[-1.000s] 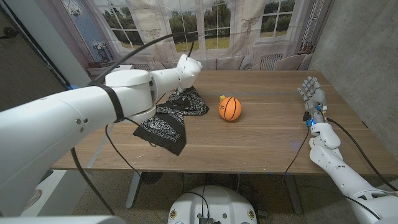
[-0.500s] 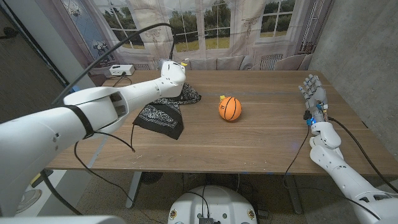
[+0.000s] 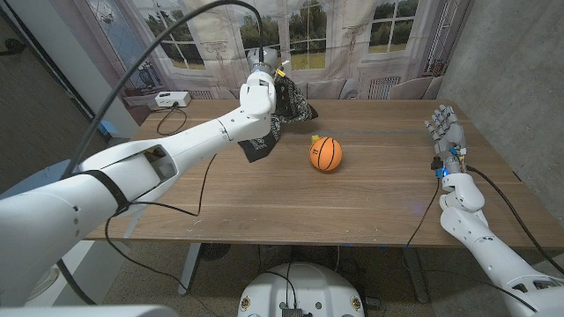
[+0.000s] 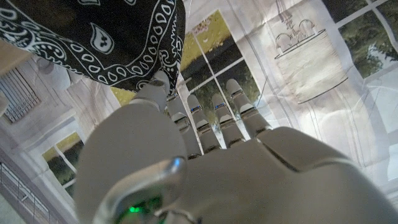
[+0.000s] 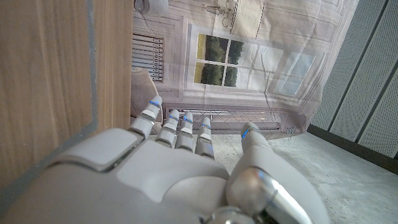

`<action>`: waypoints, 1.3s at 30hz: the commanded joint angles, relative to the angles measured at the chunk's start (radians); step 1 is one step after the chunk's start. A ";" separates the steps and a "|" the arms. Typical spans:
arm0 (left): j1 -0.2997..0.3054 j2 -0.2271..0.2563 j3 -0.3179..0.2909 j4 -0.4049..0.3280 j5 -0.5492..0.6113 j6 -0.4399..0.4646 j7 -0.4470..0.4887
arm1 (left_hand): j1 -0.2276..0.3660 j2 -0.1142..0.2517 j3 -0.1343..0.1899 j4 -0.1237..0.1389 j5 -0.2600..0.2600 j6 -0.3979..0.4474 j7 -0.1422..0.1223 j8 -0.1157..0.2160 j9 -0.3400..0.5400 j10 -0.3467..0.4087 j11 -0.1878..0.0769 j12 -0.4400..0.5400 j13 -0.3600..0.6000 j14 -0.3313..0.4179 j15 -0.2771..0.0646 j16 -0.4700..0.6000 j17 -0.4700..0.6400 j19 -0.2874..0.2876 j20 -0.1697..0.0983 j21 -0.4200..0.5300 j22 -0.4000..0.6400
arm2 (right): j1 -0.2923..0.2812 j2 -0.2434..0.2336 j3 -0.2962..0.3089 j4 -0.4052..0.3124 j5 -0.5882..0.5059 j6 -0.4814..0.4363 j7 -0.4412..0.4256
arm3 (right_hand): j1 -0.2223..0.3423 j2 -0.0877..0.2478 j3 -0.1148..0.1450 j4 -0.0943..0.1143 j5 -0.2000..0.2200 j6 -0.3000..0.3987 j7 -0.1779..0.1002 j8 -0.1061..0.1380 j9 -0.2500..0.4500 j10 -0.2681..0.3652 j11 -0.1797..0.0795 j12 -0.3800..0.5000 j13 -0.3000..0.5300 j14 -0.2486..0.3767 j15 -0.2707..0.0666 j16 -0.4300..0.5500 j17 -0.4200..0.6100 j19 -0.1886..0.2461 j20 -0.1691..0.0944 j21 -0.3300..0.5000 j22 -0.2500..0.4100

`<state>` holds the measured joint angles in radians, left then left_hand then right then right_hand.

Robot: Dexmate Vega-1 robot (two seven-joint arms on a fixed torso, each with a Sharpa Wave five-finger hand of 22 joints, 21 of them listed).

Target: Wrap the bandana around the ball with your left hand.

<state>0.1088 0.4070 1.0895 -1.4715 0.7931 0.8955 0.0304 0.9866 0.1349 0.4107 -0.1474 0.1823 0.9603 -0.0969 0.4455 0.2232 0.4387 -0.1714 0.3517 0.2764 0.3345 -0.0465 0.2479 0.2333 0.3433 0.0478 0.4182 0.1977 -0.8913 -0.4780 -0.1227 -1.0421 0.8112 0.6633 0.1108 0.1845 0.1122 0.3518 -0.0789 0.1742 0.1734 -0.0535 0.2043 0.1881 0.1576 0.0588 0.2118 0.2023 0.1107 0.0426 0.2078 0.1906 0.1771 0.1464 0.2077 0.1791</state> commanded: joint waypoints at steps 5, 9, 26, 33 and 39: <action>0.088 -0.047 -0.200 -0.122 -0.061 -0.130 0.308 | -0.008 -0.006 0.007 -0.003 -0.001 0.031 -0.034 0.068 0.044 0.007 -0.003 -0.003 0.001 0.009 -0.087 0.000 0.001 0.009 -0.001 0.008 0.005 | -0.038 -0.009 0.006 -0.049 -0.008 -0.002 -0.028 | 0.006 -0.001 0.010 -0.004 0.005 0.008 -0.002 -0.005 0.004 0.010 0.003 -0.002 0.002 0.008 0.001 0.004 0.003 0.008 0.002 0.005 0.006; 0.123 -0.085 -0.257 -0.125 -0.099 -0.168 0.425 | -0.005 -0.008 0.010 -0.006 -0.001 0.034 -0.028 0.074 0.047 0.011 -0.004 -0.003 0.001 0.013 -0.087 0.000 0.000 0.013 -0.002 0.011 0.006 | -0.038 -0.009 0.002 -0.052 -0.014 -0.008 -0.033 | 0.009 -0.001 0.012 -0.007 0.006 0.007 -0.002 -0.005 0.004 0.009 0.001 -0.003 0.002 0.009 0.002 0.003 0.002 0.008 0.002 0.005 0.006; -0.019 -0.155 -0.163 -0.028 0.136 0.148 0.536 | -0.009 -0.007 0.016 -0.005 -0.002 0.024 -0.033 0.089 0.064 0.024 -0.010 -0.006 0.001 0.027 -0.088 0.002 -0.001 0.016 0.003 0.017 0.007 | -0.060 -0.013 0.001 -0.087 -0.036 -0.005 -0.072 | 0.014 -0.004 0.013 -0.013 0.006 0.007 -0.003 -0.006 0.004 0.008 0.001 -0.004 0.002 0.008 0.001 0.001 0.002 0.008 0.002 0.004 0.006; -0.104 -0.191 -0.110 0.029 0.198 0.229 0.517 | -0.011 -0.011 0.017 -0.007 -0.002 0.027 -0.039 0.099 0.072 0.027 -0.013 -0.009 0.001 0.024 -0.085 -0.001 -0.002 0.014 0.003 0.018 0.007 | -0.070 -0.020 -0.006 -0.104 -0.059 -0.016 -0.099 | 0.016 -0.004 0.013 -0.015 0.006 0.007 -0.002 -0.006 0.004 0.008 0.002 -0.005 0.002 0.007 0.001 0.001 0.002 0.008 0.002 0.004 0.006; -0.168 -0.199 -0.077 0.086 0.210 0.212 0.496 | -0.018 -0.012 0.017 -0.004 -0.003 0.023 -0.046 0.103 0.076 0.021 -0.012 -0.016 0.001 0.019 -0.085 -0.003 -0.001 0.009 0.003 0.018 0.007 | -0.097 -0.061 -0.025 -0.164 -0.138 -0.078 -0.196 | 0.044 -0.014 0.018 -0.041 0.010 0.088 0.034 0.020 0.006 0.075 0.016 0.017 0.005 0.082 0.006 0.027 0.007 0.034 0.002 0.014 0.007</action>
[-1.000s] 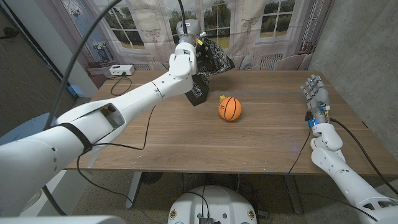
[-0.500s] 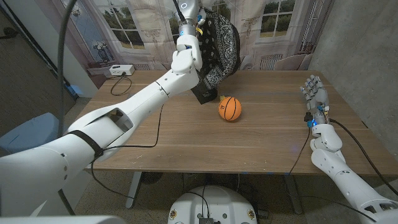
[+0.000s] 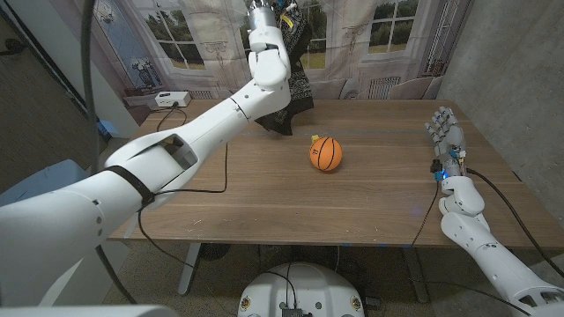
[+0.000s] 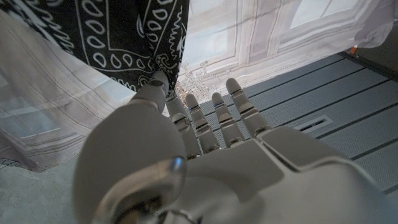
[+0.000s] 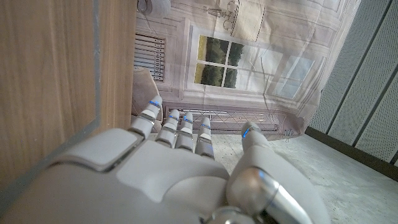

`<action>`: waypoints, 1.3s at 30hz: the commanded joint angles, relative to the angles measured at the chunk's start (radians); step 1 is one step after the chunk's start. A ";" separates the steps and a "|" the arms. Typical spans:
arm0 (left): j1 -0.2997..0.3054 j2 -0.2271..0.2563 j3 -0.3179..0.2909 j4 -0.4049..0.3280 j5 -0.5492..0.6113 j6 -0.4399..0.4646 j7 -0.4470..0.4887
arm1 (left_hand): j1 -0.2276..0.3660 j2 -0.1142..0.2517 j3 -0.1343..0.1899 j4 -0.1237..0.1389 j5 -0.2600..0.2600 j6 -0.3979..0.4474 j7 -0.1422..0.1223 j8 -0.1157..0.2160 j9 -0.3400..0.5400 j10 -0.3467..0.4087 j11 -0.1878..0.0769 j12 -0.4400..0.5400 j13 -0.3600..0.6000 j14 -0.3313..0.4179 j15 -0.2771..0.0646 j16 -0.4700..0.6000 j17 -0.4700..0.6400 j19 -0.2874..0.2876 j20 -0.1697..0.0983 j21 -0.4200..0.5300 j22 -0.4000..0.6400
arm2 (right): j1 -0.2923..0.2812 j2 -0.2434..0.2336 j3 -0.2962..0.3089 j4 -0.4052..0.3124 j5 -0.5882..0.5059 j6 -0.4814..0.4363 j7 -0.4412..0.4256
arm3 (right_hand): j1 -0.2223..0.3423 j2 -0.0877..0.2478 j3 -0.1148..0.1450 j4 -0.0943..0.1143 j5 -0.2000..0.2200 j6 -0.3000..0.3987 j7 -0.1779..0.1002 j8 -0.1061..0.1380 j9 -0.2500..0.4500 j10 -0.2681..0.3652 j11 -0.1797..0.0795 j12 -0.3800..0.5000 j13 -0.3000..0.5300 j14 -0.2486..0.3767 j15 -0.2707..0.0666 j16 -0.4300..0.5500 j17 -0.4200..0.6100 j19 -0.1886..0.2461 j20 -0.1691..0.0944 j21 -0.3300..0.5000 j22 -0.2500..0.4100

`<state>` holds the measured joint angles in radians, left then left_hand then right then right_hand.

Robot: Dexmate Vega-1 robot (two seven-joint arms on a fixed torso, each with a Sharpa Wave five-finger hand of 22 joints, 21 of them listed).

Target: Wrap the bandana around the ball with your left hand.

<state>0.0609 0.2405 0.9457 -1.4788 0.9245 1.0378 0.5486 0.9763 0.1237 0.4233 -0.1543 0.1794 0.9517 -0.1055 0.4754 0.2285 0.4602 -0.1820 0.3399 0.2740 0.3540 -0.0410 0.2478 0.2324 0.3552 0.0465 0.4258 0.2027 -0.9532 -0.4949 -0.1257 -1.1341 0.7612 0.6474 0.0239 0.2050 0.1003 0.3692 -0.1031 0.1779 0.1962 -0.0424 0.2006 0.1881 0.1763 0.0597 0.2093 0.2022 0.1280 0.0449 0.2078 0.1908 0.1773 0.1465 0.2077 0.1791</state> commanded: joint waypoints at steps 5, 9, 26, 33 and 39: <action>-0.136 -0.039 0.044 0.111 0.040 -0.006 0.020 | -0.015 -0.004 0.003 0.005 -0.001 0.038 -0.050 0.078 0.068 0.006 -0.009 -0.005 0.004 0.003 -0.102 -0.002 0.000 -0.001 -0.001 0.013 0.002 | -0.055 -0.088 -0.039 -0.121 -0.134 -0.133 -0.153 | 0.022 -0.005 -0.010 -0.018 0.003 0.173 0.045 0.051 0.009 0.148 0.038 0.050 0.016 0.147 -0.011 0.071 0.035 0.067 0.001 0.026 0.013; -0.124 -0.041 -0.014 0.076 -0.044 -0.097 0.035 | -0.020 -0.006 0.002 0.007 -0.003 0.040 -0.056 0.079 0.066 0.011 -0.014 -0.006 0.004 0.004 -0.112 -0.002 0.000 0.001 -0.007 0.015 0.002 | -0.068 -0.137 -0.057 -0.165 -0.160 -0.208 -0.157 | 0.017 -0.015 -0.022 -0.018 -0.003 0.202 0.054 0.053 0.010 0.200 0.041 0.071 0.027 0.201 -0.023 0.103 0.057 0.089 -0.003 0.036 0.017; -0.058 0.025 -0.203 -0.145 -0.416 -0.331 -0.188 | -0.029 -0.005 0.005 0.007 -0.004 0.039 -0.057 0.083 0.059 -0.005 -0.013 -0.021 0.004 -0.009 -0.110 -0.008 0.000 -0.012 -0.005 0.015 0.003 | -0.024 -0.227 -0.152 -0.260 -0.292 -0.408 -0.196 | 0.029 -0.034 -0.047 -0.029 0.000 0.146 0.039 0.009 0.012 0.048 0.034 0.009 0.041 -0.017 0.025 0.034 0.092 -0.003 0.007 0.006 0.020; -0.068 0.047 -0.185 -0.169 -0.443 -0.349 -0.226 | -0.015 -0.015 0.013 -0.009 0.000 0.052 -0.031 0.090 0.054 0.000 -0.006 -0.025 0.005 -0.009 -0.109 -0.014 -0.006 -0.016 -0.003 0.016 0.003 | 0.002 -0.253 -0.204 -0.326 -0.374 -0.523 -0.243 | 0.032 -0.041 -0.054 -0.031 0.002 0.121 0.040 0.000 0.012 0.001 0.028 -0.007 0.039 -0.066 0.032 0.015 0.092 -0.046 0.008 -0.006 0.019; -0.094 0.047 -0.146 -0.166 -0.434 -0.331 -0.258 | -0.006 -0.022 0.022 -0.016 0.004 0.063 -0.010 0.099 0.057 0.001 -0.002 -0.029 0.005 -0.013 -0.106 -0.019 -0.011 -0.019 -0.002 0.017 0.003 | 0.020 -0.252 -0.236 -0.359 -0.408 -0.557 -0.246 | 0.035 -0.048 -0.058 -0.033 0.003 0.132 0.034 0.005 0.013 -0.019 0.031 -0.011 0.037 -0.094 0.043 0.006 0.091 -0.069 -0.007 -0.010 0.019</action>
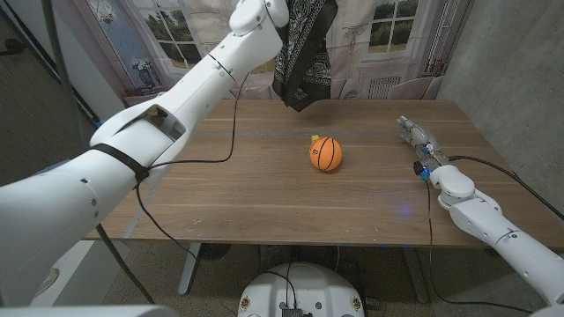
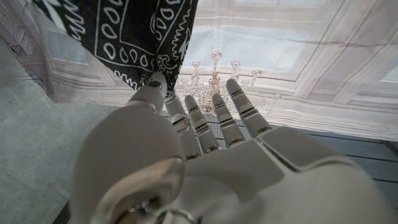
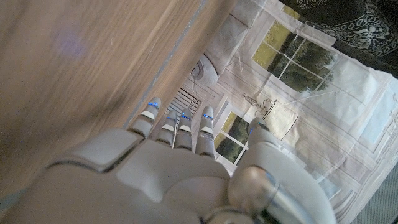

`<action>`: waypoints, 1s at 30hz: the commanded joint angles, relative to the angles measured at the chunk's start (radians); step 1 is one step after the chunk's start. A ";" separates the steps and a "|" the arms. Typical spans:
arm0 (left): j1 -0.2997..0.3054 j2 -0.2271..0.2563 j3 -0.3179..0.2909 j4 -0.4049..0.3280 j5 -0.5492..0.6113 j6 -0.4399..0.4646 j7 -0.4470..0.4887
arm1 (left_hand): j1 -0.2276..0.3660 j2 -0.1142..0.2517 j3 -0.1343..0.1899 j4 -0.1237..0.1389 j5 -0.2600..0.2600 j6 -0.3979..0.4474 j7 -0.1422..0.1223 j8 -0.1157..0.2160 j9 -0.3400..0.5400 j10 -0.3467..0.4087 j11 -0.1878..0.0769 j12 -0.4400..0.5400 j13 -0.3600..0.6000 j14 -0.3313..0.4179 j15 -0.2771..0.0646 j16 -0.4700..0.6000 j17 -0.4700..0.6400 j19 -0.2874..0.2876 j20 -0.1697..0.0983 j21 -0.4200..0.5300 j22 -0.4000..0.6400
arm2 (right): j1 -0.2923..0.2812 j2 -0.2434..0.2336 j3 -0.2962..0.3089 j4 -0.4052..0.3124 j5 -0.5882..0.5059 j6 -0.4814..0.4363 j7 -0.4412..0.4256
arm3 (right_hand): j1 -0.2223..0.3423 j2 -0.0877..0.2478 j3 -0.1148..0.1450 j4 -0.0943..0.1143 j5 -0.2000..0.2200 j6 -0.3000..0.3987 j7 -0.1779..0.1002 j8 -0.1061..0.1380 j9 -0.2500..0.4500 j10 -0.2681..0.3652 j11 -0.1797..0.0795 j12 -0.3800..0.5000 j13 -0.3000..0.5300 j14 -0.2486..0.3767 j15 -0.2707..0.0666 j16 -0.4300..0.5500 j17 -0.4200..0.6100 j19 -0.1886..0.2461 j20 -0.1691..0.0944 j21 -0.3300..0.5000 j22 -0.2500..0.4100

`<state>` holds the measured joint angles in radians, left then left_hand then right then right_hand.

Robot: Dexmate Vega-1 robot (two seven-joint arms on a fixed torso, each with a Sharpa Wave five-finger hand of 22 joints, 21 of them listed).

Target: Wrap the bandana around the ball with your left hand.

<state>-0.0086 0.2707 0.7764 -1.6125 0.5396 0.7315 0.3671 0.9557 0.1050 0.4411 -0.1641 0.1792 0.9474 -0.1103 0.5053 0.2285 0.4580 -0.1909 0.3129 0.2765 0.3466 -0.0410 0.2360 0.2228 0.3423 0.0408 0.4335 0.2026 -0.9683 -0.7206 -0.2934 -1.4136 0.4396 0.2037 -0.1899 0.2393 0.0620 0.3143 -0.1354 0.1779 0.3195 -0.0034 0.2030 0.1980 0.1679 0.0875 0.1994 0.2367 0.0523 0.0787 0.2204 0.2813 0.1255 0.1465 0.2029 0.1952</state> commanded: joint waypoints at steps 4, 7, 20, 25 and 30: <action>-0.043 0.007 0.053 -0.019 -0.026 0.001 -0.084 | 0.013 -0.004 0.008 -0.004 0.005 0.069 0.001 0.074 0.063 0.002 0.004 -0.005 0.002 -0.009 -0.105 -0.010 -0.002 -0.008 0.005 0.010 0.003 | 0.040 -0.026 -0.081 -0.096 -0.099 -0.096 -0.017 | 0.023 0.004 0.006 -0.007 0.006 0.081 -0.005 0.028 0.003 -0.012 0.009 0.002 -0.001 -0.031 0.012 -0.010 -0.004 -0.025 -0.011 -0.001 0.001; -0.051 0.000 0.061 -0.008 -0.028 0.002 -0.094 | 0.012 -0.005 0.009 -0.003 0.006 0.068 -0.001 0.075 0.064 0.002 0.003 -0.006 0.002 -0.010 -0.105 -0.010 -0.002 -0.009 0.005 0.010 0.003 | 0.044 -0.039 -0.091 -0.112 -0.111 -0.092 0.009 | 0.037 0.012 0.012 -0.011 0.006 0.112 -0.004 0.036 0.002 -0.012 0.006 0.004 -0.004 -0.037 0.009 -0.012 -0.007 -0.026 -0.014 0.001 0.000; -0.111 -0.034 0.166 0.064 0.074 0.073 -0.107 | 0.015 -0.011 0.017 -0.006 0.009 0.074 0.001 0.081 0.066 0.004 0.003 -0.010 0.003 -0.012 -0.101 -0.014 -0.006 -0.010 0.005 0.012 0.002 | -0.002 -0.053 -0.093 -0.197 -0.182 0.000 -0.007 | 0.163 0.068 0.074 -0.041 0.012 0.125 -0.013 0.030 0.003 -0.018 -0.026 0.009 -0.013 -0.045 -0.016 -0.007 -0.023 -0.004 -0.031 0.016 -0.004; -0.134 -0.058 0.207 0.111 0.119 0.102 -0.111 | 0.015 -0.013 0.020 -0.006 0.011 0.079 0.002 0.083 0.065 0.007 0.003 -0.011 0.003 -0.012 -0.102 -0.015 -0.007 -0.009 0.005 0.014 0.002 | -0.029 -0.041 -0.076 -0.208 -0.188 0.063 -0.021 | 0.197 0.069 0.086 -0.042 0.012 0.109 -0.018 0.020 0.003 -0.011 -0.032 0.012 -0.015 -0.032 -0.018 -0.002 -0.028 0.015 -0.031 0.023 -0.005; -0.148 -0.077 0.223 0.143 0.127 0.101 -0.128 | 0.016 -0.019 0.023 -0.008 0.013 0.086 0.007 0.088 0.067 0.011 0.002 -0.012 0.003 -0.010 -0.103 -0.015 -0.008 -0.008 0.004 0.015 0.002 | -0.042 -0.040 -0.067 -0.215 -0.187 0.111 0.002 | 0.209 0.068 0.088 -0.040 0.012 0.102 -0.025 0.016 0.003 -0.014 -0.033 0.011 -0.016 -0.031 -0.022 -0.002 -0.030 0.019 -0.033 0.024 -0.005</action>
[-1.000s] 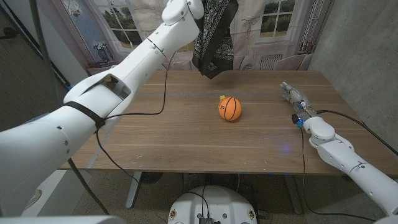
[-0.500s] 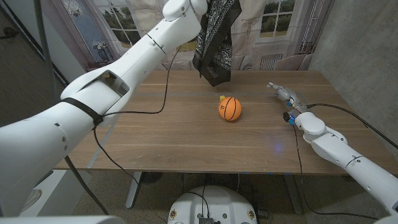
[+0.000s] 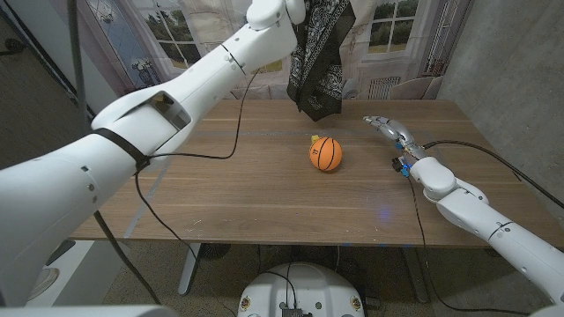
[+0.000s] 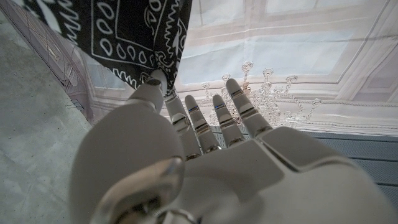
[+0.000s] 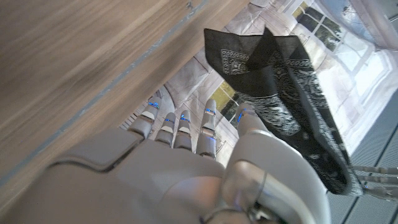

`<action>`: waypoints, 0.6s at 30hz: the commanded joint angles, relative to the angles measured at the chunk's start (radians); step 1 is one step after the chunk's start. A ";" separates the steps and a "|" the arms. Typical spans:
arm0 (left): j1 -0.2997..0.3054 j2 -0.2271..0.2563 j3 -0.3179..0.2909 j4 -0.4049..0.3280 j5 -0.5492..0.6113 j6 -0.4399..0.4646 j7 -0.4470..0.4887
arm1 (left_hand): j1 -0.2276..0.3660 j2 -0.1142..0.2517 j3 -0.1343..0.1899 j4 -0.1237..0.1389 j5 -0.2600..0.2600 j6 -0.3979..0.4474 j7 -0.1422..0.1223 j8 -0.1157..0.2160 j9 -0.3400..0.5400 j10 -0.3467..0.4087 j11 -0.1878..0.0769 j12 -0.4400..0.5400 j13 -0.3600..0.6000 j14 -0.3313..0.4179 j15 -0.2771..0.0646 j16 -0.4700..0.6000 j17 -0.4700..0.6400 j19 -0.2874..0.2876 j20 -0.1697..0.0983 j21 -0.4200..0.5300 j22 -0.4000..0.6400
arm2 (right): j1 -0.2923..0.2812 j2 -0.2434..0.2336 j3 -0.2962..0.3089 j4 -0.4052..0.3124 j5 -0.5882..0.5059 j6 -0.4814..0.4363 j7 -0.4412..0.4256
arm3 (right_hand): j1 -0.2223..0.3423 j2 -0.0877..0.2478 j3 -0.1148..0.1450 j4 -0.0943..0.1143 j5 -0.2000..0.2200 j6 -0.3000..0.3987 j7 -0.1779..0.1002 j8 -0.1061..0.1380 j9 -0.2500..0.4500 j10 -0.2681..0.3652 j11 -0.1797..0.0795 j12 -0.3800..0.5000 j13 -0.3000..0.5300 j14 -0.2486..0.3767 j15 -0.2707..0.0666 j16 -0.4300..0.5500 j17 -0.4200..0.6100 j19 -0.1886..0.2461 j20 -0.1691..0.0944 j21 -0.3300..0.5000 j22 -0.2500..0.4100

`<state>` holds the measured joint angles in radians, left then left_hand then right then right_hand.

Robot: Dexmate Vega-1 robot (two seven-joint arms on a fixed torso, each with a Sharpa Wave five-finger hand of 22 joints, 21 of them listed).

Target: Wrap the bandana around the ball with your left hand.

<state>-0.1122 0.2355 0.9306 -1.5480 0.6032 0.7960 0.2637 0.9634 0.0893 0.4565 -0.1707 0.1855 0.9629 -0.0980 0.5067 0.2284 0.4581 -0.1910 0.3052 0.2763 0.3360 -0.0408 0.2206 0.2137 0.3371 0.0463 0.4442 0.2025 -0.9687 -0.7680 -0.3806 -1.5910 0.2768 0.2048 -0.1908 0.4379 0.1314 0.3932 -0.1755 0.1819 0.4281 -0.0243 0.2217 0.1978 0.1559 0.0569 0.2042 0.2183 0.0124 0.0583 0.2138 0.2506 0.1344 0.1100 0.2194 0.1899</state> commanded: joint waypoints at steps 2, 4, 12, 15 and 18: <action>-0.048 -0.050 0.074 0.087 0.067 0.035 -0.027 | 0.009 -0.004 0.010 -0.001 0.007 0.074 0.000 0.089 0.068 0.013 0.003 -0.004 0.003 0.001 -0.103 0.000 0.000 -0.003 -0.001 0.005 0.002 | -0.041 0.006 0.020 -0.042 -0.017 0.113 0.022 | 0.016 -0.003 0.010 0.002 0.007 -0.008 -0.012 -0.005 0.004 -0.009 -0.005 0.003 0.002 0.001 -0.004 0.002 -0.001 0.008 0.001 0.006 0.000; -0.054 -0.058 0.080 0.096 0.069 0.036 -0.034 | 0.009 -0.005 0.011 -0.002 0.008 0.072 0.003 0.089 0.069 0.014 0.003 -0.004 0.003 0.002 -0.103 0.000 0.000 -0.003 -0.001 0.005 0.001 | -0.035 0.007 0.016 -0.038 -0.015 0.129 0.045 | 0.022 -0.005 0.009 0.005 0.006 -0.010 -0.028 -0.007 0.004 -0.019 -0.011 0.000 0.002 -0.015 -0.002 -0.003 -0.002 -0.004 -0.005 0.001 0.000; -0.084 -0.104 0.097 0.159 0.077 0.048 -0.034 | 0.009 -0.008 0.017 -0.001 0.011 0.074 0.005 0.094 0.076 0.017 0.005 -0.006 0.003 0.002 -0.101 -0.001 -0.001 -0.003 -0.001 0.006 0.001 | -0.008 0.000 -0.008 -0.060 -0.025 0.114 0.113 | 0.027 -0.019 -0.004 0.018 -0.003 0.062 -0.064 0.010 0.003 -0.025 -0.017 0.001 -0.001 -0.047 0.007 -0.009 -0.005 -0.021 -0.001 -0.005 0.000; -0.094 -0.121 0.097 0.183 0.069 0.046 -0.034 | 0.009 -0.009 0.019 -0.002 0.013 0.075 0.008 0.096 0.078 0.017 0.003 -0.007 0.003 0.003 -0.102 -0.002 -0.002 -0.003 -0.002 0.007 0.001 | 0.007 -0.003 -0.022 -0.068 -0.037 0.091 0.132 | 0.010 -0.038 -0.021 0.026 -0.008 0.056 -0.053 0.004 0.002 -0.028 -0.012 0.000 -0.001 -0.059 0.015 -0.009 -0.004 -0.032 0.004 -0.008 0.000; -0.106 -0.132 0.107 0.200 0.068 0.046 -0.037 | 0.010 -0.011 0.021 -0.002 0.013 0.076 0.011 0.097 0.079 0.017 0.003 -0.008 0.003 0.003 -0.102 -0.002 -0.002 -0.004 -0.002 0.007 0.001 | 0.014 -0.001 -0.027 -0.072 -0.039 0.076 0.139 | -0.009 -0.055 -0.038 0.034 -0.008 0.039 -0.036 -0.007 0.001 -0.035 -0.009 -0.001 -0.002 -0.063 0.019 -0.007 -0.002 -0.040 0.010 -0.011 0.000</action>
<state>-0.1802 0.1531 1.0113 -1.4197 0.6688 0.8345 0.2344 0.9621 0.0776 0.4685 -0.1723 0.1941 0.9692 -0.0958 0.5068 0.2284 0.4673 -0.1893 0.2994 0.2763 0.3361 -0.0409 0.2206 0.2090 0.3372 0.0463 0.4442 0.1997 -0.9851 -0.7639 -0.3792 -1.6353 0.2541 0.3111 -0.1066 0.4389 0.0926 0.3680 -0.1448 0.1773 0.4729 -0.0742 0.2216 0.1976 0.1267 0.0500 0.2042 0.2136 -0.0387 0.0734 0.2070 0.2461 0.1064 0.1165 0.2106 0.1901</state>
